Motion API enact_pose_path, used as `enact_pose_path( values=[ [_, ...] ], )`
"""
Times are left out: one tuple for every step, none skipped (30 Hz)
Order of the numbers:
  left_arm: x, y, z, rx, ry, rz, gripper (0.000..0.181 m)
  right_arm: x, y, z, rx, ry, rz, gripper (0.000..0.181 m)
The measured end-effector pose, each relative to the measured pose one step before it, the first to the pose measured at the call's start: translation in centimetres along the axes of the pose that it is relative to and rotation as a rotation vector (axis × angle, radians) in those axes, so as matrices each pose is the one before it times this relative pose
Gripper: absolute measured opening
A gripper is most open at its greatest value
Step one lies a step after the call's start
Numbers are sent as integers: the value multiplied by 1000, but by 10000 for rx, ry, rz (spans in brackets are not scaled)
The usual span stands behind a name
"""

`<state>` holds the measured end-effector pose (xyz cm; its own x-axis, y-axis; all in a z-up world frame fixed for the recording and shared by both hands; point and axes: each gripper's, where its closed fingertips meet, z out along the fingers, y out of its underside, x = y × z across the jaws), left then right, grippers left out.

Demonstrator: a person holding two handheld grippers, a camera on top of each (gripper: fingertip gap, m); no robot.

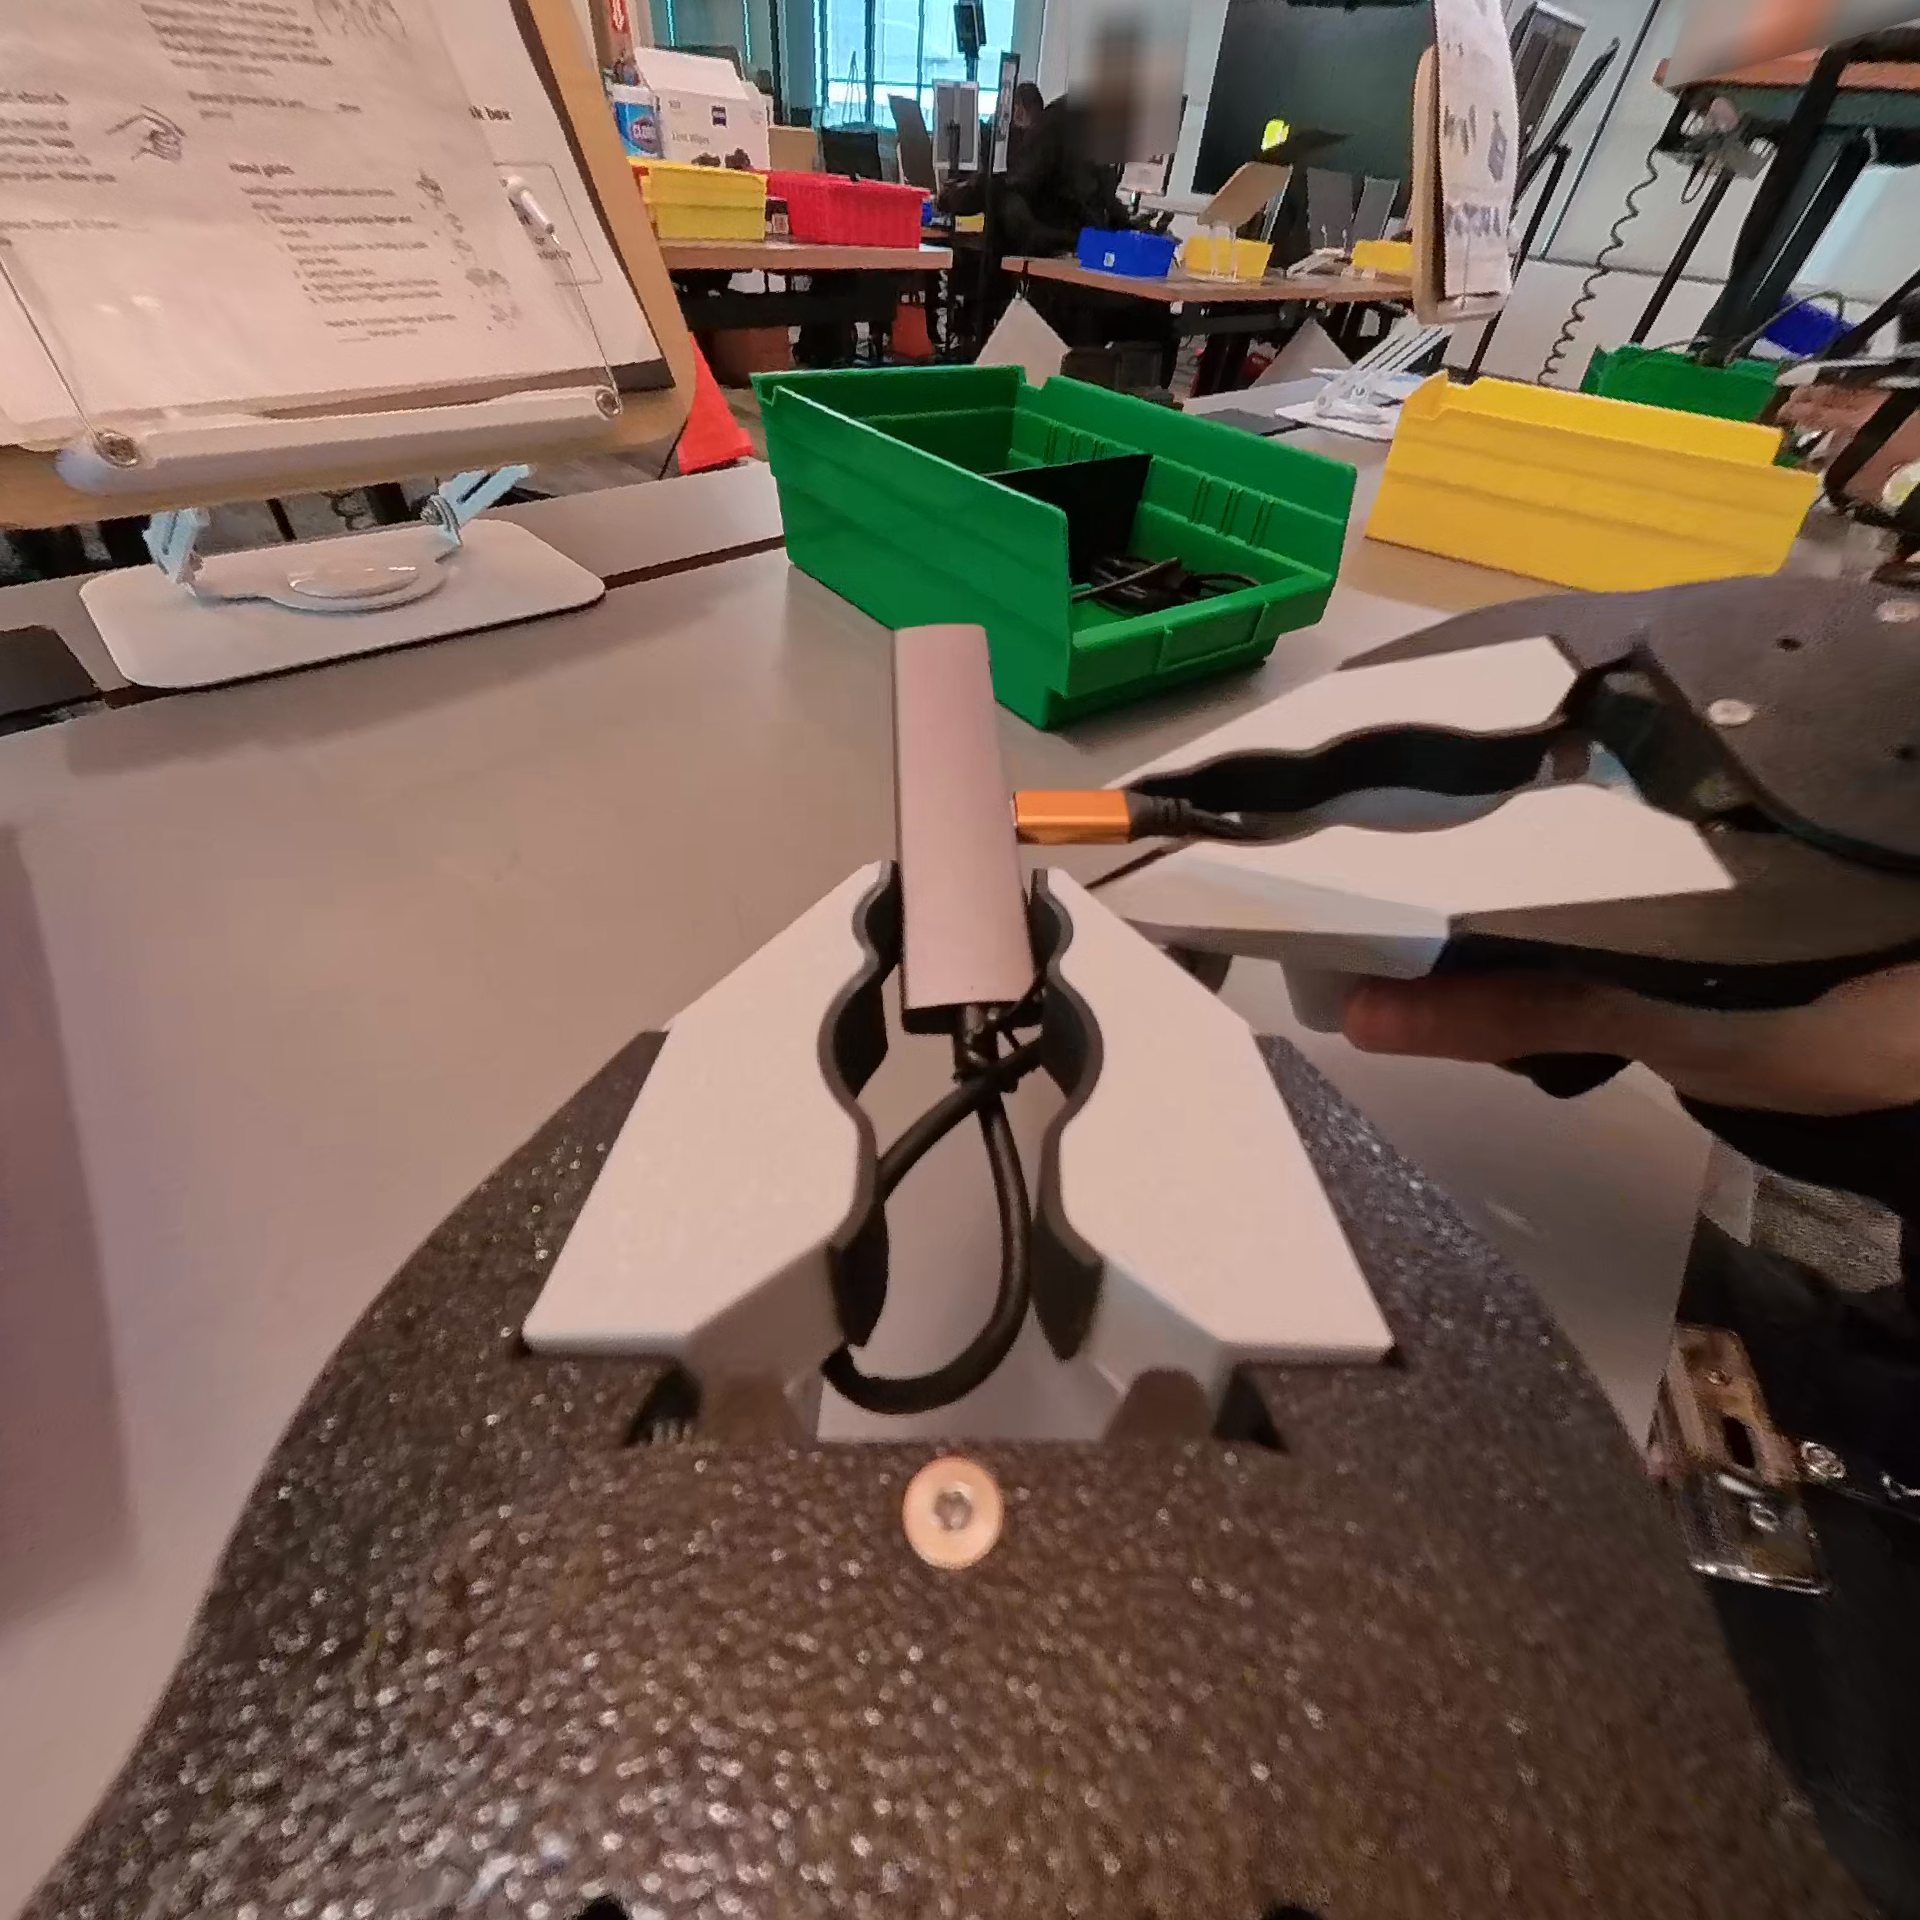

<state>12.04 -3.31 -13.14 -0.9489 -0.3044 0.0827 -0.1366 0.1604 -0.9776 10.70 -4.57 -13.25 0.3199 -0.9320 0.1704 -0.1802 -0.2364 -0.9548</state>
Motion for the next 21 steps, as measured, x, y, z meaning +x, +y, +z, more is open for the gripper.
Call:
enact_pose_path(
  values=[
    [-32,-87,-81,-10,68,-39,23,215,-477,-166,393,263,-96,14],
    [73,-123,-61,30,126,-78,23,73,-659,-175,464,245,-124,14],
    [54,-210,-79,97,88,-170,23,-139,-239,28,113,85,-154,13],
    [-75,-26,-71,-9,-7,-28,23,-142,25,142,-83,-12,-139,13],
    [-179,143,-43,-105,-84,129,23,-96,209,154,-190,-65,-60,16],
    [-196,80,-40,-24,-101,118,23,-3,-40,47,-3,-22,57,17],
    [-71,-15,-30,43,-5,-32,23,66,-412,-132,269,41,84,17],
    [102,-116,-12,72,109,-145,23,-41,-255,-91,176,-30,12,17],
    [66,-110,-21,56,64,-104,23,-43,62,38,-17,-44,-5,16],
    [-4,30,8,-36,-15,53,23,-17,230,93,-125,-33,8,16],
    [-15,124,34,-92,-50,96,23,4,30,50,18,8,5,16],
    [35,56,39,-33,-28,53,23,10,-124,-9,128,44,15,17],
    [32,23,29,-10,-17,7,23,-20,-239,-33,183,41,27,19],
    [0,104,44,-60,-39,29,23,-38,-98,-21,77,-12,44,19],
    [-18,62,34,-39,-52,80,23,-63,-3,3,-10,-66,60,20],
    [-10,-25,-10,36,-39,66,23,-36,82,20,-51,-69,100,20],
    [43,5,10,-11,9,12,23,46,-39,-19,34,-22,144,20],
    [82,17,34,-18,43,-9,23,114,-173,-60,134,38,150,20],
    [61,-43,20,41,11,-12,23,84,-79,-1,73,38,110,19],
    [79,48,61,-18,5,12,23,-36,161,92,-76,-38,36,18],
    [117,167,108,-101,-3,46,23,-47,290,139,-149,-21,-29,16]
  ],
)
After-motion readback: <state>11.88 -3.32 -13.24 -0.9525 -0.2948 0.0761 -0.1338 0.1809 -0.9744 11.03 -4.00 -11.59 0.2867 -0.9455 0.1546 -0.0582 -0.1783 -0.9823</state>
